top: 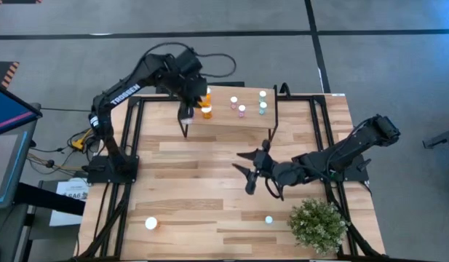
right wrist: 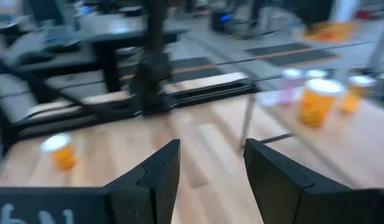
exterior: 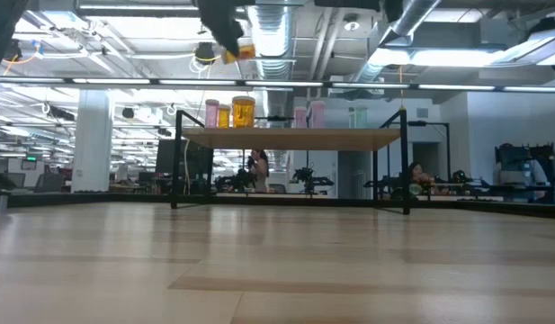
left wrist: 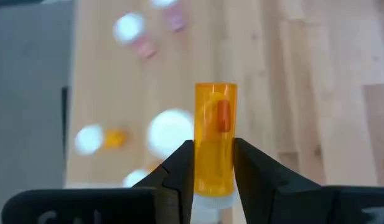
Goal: Pick and place medicine bottles onto shelf by color
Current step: Adjust the small orange pill bottle on the shelf
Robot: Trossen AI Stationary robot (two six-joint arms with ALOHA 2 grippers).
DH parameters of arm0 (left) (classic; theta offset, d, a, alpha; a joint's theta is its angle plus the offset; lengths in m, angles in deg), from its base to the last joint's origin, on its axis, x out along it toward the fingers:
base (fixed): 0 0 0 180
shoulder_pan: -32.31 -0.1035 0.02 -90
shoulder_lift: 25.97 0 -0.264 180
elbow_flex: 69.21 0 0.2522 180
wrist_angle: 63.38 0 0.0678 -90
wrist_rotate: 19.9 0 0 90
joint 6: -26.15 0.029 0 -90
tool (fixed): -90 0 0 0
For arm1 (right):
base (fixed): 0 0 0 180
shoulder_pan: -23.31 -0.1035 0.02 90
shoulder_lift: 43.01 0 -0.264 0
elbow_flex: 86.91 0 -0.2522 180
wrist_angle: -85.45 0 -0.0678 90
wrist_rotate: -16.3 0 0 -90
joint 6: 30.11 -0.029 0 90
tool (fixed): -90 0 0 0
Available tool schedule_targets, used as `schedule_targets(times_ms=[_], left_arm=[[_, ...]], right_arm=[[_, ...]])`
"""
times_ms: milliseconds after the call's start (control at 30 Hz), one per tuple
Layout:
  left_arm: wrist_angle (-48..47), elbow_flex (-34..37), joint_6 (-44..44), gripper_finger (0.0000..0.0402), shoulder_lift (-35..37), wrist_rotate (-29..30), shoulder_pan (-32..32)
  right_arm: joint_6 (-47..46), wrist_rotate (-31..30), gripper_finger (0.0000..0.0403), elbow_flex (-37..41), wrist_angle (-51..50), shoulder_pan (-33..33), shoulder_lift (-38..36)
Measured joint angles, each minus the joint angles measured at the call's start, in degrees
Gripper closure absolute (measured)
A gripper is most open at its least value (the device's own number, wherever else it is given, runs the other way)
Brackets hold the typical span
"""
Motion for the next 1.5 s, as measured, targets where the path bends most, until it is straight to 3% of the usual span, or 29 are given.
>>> schedule_targets(times_ms=[300, 633, 867, 1033, 1500], left_arm=[[-0.80, -0.01, -3.48, 0.0321, -0.02, 1.95, 16.91], [-0.20, -0.01, -4.94, 0.0321, -0.02, 8.61, 30.43], [0.85, 0.01, -6.18, 0.0321, -0.02, 12.19, 33.46], [0.75, 0.04, -6.98, 0.0321, -0.02, 12.60, 33.74], [0.77, 0.04, -7.33, 0.0321, -0.02, 12.57, 33.72]], right_arm=[[0.65, -0.82, 0.0201, -0.02, 5.31, 2.86, 0.00], [2.41, 9.74, 0.0143, -0.02, 7.56, 5.25, -0.02], [15.54, 9.55, 0.0132, -0.07, 22.84, 3.33, 5.41], [22.02, 3.10, 0.0132, 0.04, 28.25, 2.52, 9.87], [23.05, 2.02, 0.0145, -2.84, 30.48, 4.58, 13.14]])
